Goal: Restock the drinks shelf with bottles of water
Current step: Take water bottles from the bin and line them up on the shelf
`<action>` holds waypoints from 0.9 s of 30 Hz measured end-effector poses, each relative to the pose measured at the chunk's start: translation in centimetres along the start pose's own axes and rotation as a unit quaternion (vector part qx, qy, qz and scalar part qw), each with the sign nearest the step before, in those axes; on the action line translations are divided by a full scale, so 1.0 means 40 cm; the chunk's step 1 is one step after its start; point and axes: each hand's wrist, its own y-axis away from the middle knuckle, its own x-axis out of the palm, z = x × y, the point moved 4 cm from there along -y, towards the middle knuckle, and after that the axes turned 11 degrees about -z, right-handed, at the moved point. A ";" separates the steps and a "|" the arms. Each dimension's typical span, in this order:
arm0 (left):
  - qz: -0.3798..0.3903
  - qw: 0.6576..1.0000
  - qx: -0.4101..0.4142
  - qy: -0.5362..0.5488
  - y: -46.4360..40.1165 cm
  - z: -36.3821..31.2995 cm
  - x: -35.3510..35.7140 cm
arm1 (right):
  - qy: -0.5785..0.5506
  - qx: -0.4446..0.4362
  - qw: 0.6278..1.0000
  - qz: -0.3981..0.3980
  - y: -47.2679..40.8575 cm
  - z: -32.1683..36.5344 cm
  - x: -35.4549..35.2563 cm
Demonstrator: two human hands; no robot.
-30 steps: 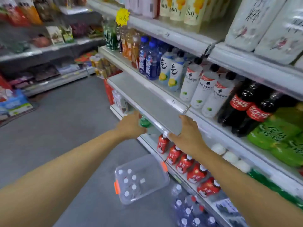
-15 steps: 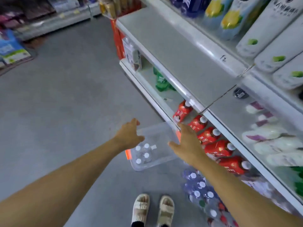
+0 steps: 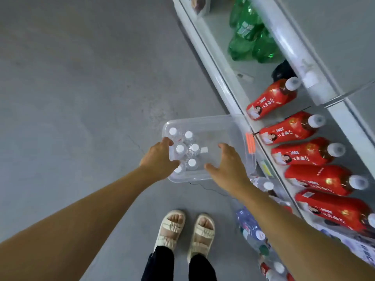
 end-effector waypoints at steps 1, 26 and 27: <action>0.001 1.000 -0.004 0.002 -0.020 0.021 0.031 | 0.002 0.001 1.000 0.005 -0.013 -0.019 0.042; -0.045 0.997 0.050 0.026 -0.268 0.229 0.411 | -0.136 0.072 0.982 -0.114 -0.216 -0.294 0.606; -0.045 0.997 0.052 0.026 -0.269 0.225 0.411 | -0.141 0.069 0.980 -0.118 -0.214 -0.299 0.600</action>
